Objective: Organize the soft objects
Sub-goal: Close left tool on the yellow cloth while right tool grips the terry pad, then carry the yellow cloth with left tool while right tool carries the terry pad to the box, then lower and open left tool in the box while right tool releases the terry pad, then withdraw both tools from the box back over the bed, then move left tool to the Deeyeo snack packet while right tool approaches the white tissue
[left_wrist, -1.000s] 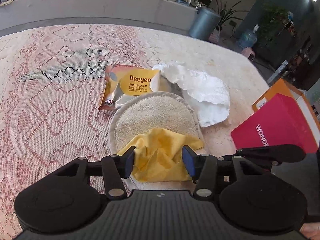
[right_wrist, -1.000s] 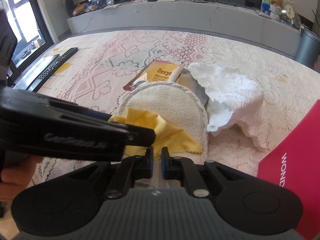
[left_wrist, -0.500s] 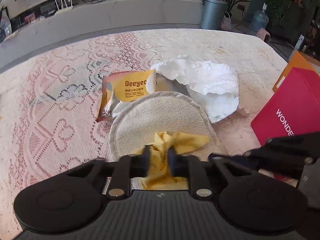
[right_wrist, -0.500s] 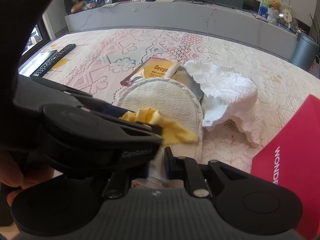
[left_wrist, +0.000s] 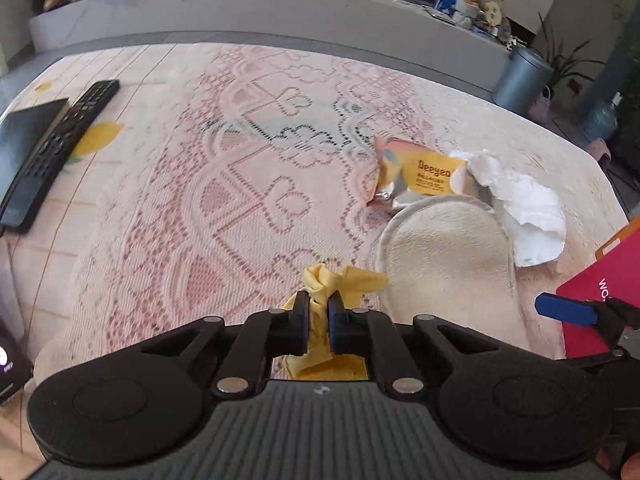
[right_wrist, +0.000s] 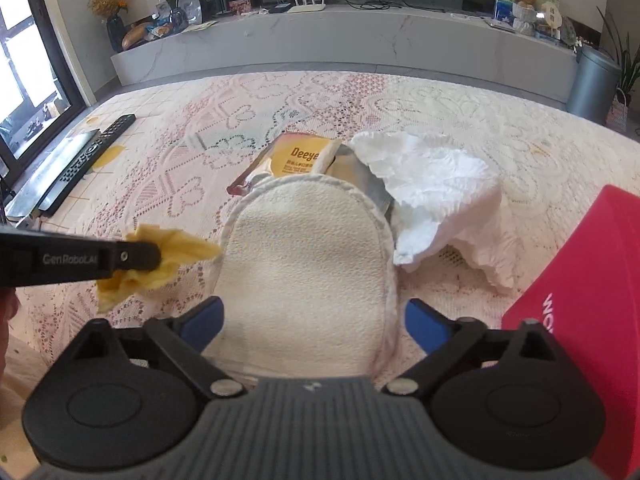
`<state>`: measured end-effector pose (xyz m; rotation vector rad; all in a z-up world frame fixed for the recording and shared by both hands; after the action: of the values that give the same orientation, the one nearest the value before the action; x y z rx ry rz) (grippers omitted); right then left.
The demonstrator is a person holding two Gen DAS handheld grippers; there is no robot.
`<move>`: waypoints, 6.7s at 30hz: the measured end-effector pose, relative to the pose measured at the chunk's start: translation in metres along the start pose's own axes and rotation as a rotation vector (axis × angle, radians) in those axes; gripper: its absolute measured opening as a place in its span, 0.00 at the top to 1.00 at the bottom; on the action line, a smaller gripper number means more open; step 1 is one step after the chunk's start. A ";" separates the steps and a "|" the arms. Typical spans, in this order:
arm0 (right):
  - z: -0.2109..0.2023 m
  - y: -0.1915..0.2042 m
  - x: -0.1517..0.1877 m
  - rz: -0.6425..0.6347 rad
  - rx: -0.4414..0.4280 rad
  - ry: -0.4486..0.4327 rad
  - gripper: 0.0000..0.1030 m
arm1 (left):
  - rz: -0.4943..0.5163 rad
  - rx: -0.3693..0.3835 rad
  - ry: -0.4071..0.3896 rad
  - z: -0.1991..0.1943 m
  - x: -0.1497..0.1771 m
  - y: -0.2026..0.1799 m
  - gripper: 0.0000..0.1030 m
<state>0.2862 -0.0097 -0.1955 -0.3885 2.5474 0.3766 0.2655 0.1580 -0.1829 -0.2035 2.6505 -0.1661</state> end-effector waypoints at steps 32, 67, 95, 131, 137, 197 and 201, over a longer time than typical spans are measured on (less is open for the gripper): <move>-0.045 0.030 0.002 -0.126 -0.027 -0.038 0.81 | 0.047 0.056 -0.064 -0.034 0.006 -0.019 0.91; -0.301 -0.120 0.065 0.072 0.054 -0.245 0.81 | 0.302 0.332 -0.229 -0.187 0.055 -0.221 0.91; -0.242 -0.380 0.065 0.333 0.203 0.030 0.81 | 0.556 0.428 0.036 -0.023 0.002 -0.436 0.91; -0.204 -0.394 0.049 0.251 0.329 0.160 0.27 | 0.595 0.337 0.068 0.010 0.018 -0.431 0.36; -0.234 -0.349 0.049 0.240 0.344 0.118 0.27 | 0.598 0.360 0.002 -0.044 0.022 -0.408 0.37; -0.024 -0.026 -0.067 -0.060 0.235 -0.052 0.35 | 0.166 0.121 -0.129 0.012 -0.060 -0.053 0.42; 0.003 -0.034 -0.074 -0.057 0.285 -0.014 0.35 | 0.173 0.123 -0.109 0.036 -0.071 -0.046 0.42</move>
<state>0.3598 -0.0253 -0.1648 -0.3476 2.5218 -0.0062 0.3499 0.1222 -0.1754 0.0559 2.5247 -0.2526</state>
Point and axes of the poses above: each gripper's, at about its wrist camera, not at the fingertips, and z roughly the way its jaws point, y to its left, x to its underside, the point moved 5 cm from there along z, roughly the way its jaws point, and after that the axes turned 4 degrees about y, right-handed, at the moved point
